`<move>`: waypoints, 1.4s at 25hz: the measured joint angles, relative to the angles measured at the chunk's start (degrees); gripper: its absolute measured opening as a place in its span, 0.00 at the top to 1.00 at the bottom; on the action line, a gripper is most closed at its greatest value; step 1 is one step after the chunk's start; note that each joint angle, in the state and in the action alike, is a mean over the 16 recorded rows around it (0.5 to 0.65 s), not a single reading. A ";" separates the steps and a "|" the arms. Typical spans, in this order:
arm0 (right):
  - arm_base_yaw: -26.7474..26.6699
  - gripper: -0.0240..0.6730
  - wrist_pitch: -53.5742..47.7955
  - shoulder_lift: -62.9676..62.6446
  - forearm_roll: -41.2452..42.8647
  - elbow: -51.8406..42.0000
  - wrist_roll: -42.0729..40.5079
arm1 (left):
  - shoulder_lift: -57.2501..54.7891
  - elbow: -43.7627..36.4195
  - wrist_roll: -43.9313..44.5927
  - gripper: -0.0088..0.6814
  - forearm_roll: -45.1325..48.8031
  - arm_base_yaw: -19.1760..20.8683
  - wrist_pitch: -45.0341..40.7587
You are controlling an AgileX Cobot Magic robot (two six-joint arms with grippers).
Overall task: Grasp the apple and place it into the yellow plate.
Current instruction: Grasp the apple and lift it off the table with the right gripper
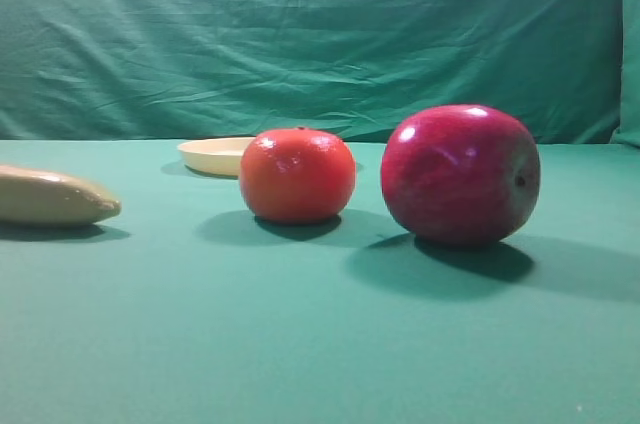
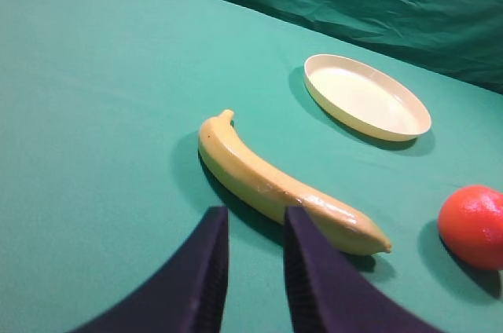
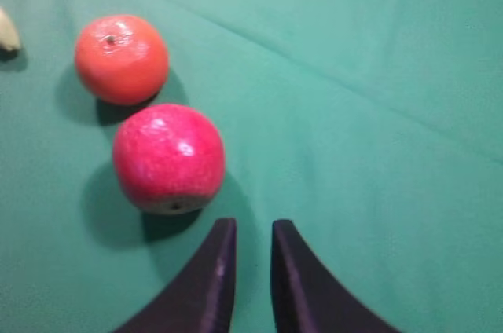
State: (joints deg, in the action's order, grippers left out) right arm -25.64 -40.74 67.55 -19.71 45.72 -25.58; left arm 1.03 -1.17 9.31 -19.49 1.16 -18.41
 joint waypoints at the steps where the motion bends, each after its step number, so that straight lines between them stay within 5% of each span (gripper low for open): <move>1: -0.96 0.52 0.16 1.22 -0.02 0.56 0.13 | 0.00 0.00 0.00 0.76 0.00 0.00 0.00; 8: -4.23 0.18 0.42 9.74 0.04 4.59 1.19 | 0.00 0.00 0.00 0.76 0.00 0.00 0.00; 13: -4.34 0.05 0.43 15.83 0.66 6.71 1.91 | 0.00 0.00 0.00 0.76 0.00 0.00 0.00; 35: -4.34 0.21 3.31 28.24 8.60 13.15 2.20 | 0.00 0.00 0.00 0.76 0.00 0.00 0.00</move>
State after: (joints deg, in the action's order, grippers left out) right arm -29.98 -37.43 95.79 -11.11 58.87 -23.38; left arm 1.03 -1.17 9.31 -19.49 1.16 -18.41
